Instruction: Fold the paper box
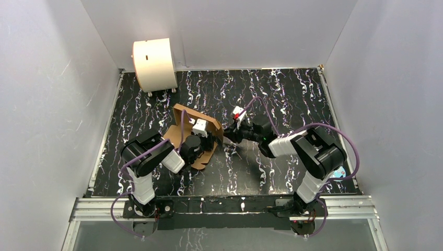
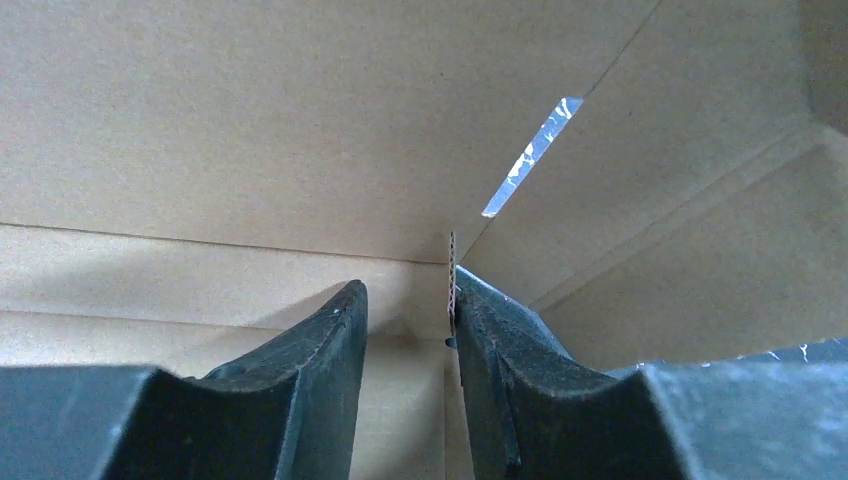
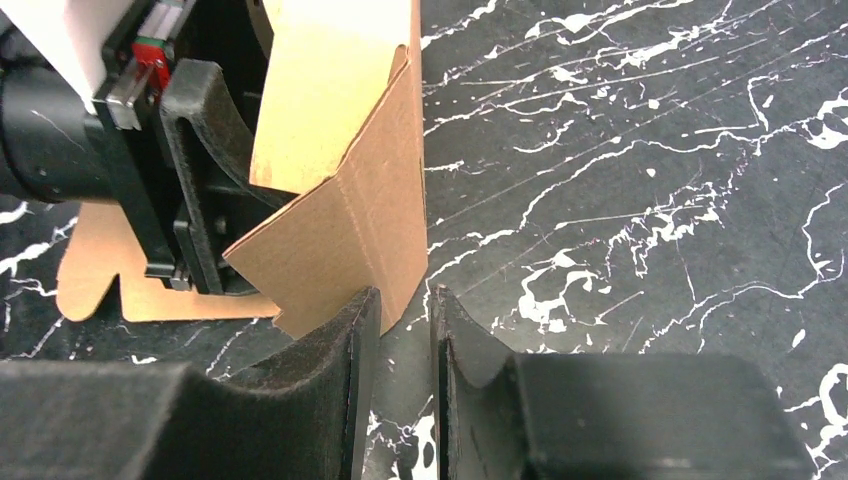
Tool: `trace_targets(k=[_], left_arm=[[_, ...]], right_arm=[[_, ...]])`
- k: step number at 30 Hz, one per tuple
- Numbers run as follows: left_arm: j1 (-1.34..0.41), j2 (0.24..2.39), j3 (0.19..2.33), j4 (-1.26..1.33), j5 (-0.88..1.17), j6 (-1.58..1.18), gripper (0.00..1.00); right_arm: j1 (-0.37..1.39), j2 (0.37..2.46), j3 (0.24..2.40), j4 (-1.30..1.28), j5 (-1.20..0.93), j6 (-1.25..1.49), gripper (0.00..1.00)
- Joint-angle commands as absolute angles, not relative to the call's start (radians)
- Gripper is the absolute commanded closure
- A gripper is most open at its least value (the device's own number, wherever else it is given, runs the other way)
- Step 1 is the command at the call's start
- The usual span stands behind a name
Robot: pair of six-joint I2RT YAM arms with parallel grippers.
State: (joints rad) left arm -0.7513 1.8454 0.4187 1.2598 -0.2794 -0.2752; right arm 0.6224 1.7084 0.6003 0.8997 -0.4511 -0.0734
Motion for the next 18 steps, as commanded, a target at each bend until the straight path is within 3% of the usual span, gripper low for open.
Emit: trace_targets(k=[1, 11, 18], left_arm=[[-0.744, 1.839, 0.404, 1.253, -0.256, -0.31, 0.65], [-0.744, 1.81, 0.39, 1.253, -0.233, -0.315, 0.65], [-0.742, 1.775, 0.379, 1.253, -0.209, -0.314, 0.62]], right_arm=[[0.627, 1.714, 0.633, 1.03, -0.503, 0.004, 0.66], [0.627, 1.782, 0.661, 1.151, -0.533, 0.173, 0.61], [0.627, 1.81, 0.639, 1.172, -0.494, 0.142, 0.59]])
